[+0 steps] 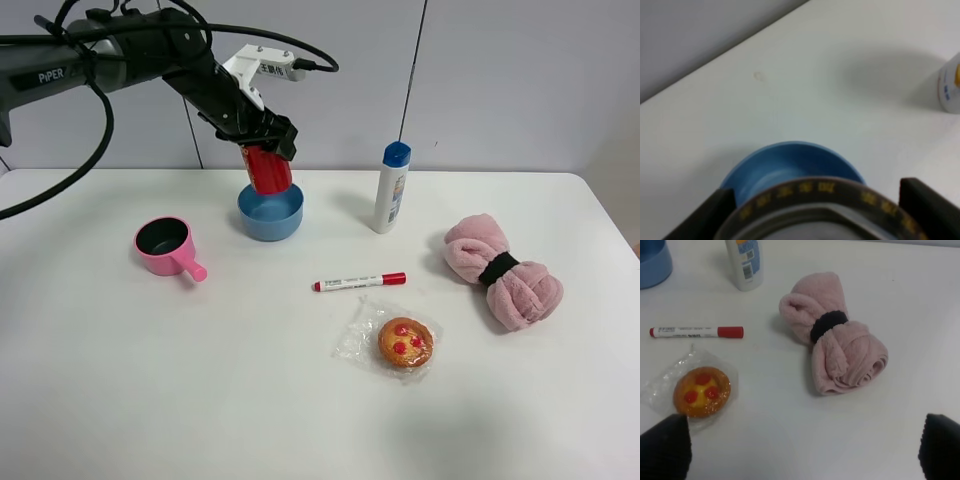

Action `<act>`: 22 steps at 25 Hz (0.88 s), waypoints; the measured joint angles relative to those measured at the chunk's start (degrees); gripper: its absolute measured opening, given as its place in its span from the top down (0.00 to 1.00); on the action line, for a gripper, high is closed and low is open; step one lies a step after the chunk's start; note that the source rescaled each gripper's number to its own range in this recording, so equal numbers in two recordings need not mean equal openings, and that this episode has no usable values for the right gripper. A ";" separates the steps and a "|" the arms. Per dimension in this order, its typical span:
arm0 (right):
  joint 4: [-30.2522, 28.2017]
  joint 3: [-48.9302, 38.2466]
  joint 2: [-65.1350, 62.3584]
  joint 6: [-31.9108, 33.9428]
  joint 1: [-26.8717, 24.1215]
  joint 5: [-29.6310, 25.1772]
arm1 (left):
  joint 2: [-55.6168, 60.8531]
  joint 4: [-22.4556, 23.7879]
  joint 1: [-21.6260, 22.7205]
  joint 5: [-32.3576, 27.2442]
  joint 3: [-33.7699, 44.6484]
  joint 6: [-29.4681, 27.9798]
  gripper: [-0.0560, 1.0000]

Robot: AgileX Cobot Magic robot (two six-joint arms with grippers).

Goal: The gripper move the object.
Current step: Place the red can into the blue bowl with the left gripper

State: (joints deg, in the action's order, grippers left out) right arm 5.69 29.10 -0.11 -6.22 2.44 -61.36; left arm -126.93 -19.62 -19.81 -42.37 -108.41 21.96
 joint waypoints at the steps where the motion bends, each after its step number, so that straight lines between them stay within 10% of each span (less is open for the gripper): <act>1: 0.00 0.00 0.00 0.00 0.00 0.00 | -0.65 -0.07 0.00 0.07 0.00 0.00 0.93; 22: 0.00 0.00 0.00 0.00 0.00 0.00 | -7.44 -0.26 0.00 3.07 0.00 4.14 0.93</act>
State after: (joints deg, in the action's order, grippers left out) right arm 5.69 29.10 -0.11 -6.22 2.44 -61.36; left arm -134.37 -19.88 -19.81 -39.30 -108.41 26.10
